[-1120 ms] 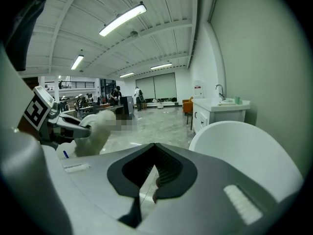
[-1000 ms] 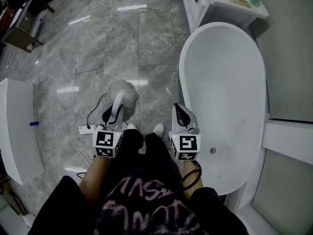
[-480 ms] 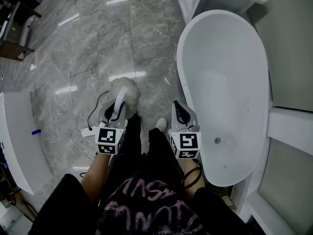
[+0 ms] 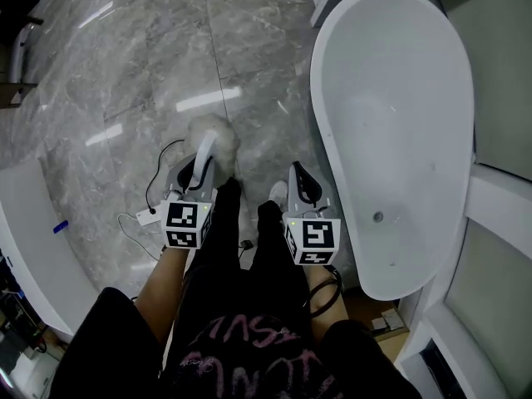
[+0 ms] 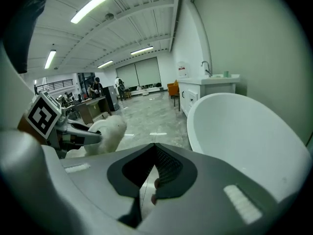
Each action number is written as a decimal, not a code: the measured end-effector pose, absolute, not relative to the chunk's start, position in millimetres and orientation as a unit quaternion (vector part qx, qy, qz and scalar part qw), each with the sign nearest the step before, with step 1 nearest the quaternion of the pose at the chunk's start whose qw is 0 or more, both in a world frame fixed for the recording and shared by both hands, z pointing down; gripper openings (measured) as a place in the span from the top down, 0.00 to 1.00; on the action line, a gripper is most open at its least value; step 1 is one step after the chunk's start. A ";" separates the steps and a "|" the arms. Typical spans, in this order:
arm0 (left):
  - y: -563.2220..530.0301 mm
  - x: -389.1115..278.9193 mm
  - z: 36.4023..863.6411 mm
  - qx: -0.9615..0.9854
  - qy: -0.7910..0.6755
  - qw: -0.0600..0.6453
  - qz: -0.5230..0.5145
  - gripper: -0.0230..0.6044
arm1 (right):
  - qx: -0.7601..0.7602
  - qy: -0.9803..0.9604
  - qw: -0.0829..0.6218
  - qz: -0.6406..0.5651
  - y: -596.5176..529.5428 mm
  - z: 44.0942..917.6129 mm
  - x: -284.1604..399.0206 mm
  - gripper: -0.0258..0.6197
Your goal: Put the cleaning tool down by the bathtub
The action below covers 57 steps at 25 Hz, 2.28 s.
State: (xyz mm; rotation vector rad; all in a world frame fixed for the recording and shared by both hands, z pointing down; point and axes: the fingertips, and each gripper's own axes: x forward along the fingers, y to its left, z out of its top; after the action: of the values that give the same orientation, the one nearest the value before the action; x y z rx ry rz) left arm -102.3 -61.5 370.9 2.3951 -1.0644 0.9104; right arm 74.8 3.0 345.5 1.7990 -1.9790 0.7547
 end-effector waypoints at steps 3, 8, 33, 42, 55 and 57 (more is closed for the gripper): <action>-71.8 -98.8 401.0 0.850 -0.364 0.186 0.332 0.84 | 0.642 -0.686 0.189 0.285 -3.8 377.8 74.9 0.94; -79.1 -97.0 460.9 0.844 -0.344 0.201 0.360 0.84 | 0.661 -0.648 0.192 0.327 -3.8 438.2 82.7 0.94; -70.5 -84.0 767.1 0.830 -0.307 0.224 0.408 0.84 | 0.647 -0.593 0.225 0.423 29.2 732.3 72.7 0.94; -68.1 -78.5 869.6 0.831 -0.288 0.234 0.414 0.84 | 0.641 -0.586 0.246 0.431 34.8 816.7 81.9 0.94; -86.5 -59.8 974.3 0.835 -0.279 0.233 0.413 0.84 | 0.633 -0.587 0.254 0.436 23.6 915.6 88.3 0.94; -87.6 -55.7 986.6 0.835 -0.277 0.233 0.413 0.84 | 0.634 -0.587 0.255 0.434 20.3 924.7 91.3 0.94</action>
State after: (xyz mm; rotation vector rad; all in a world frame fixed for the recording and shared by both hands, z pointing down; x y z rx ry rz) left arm -55.7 -87.6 986.6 2.2950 -0.7616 1.1357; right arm 91.3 20.3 924.7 1.7207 -1.5948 1.1793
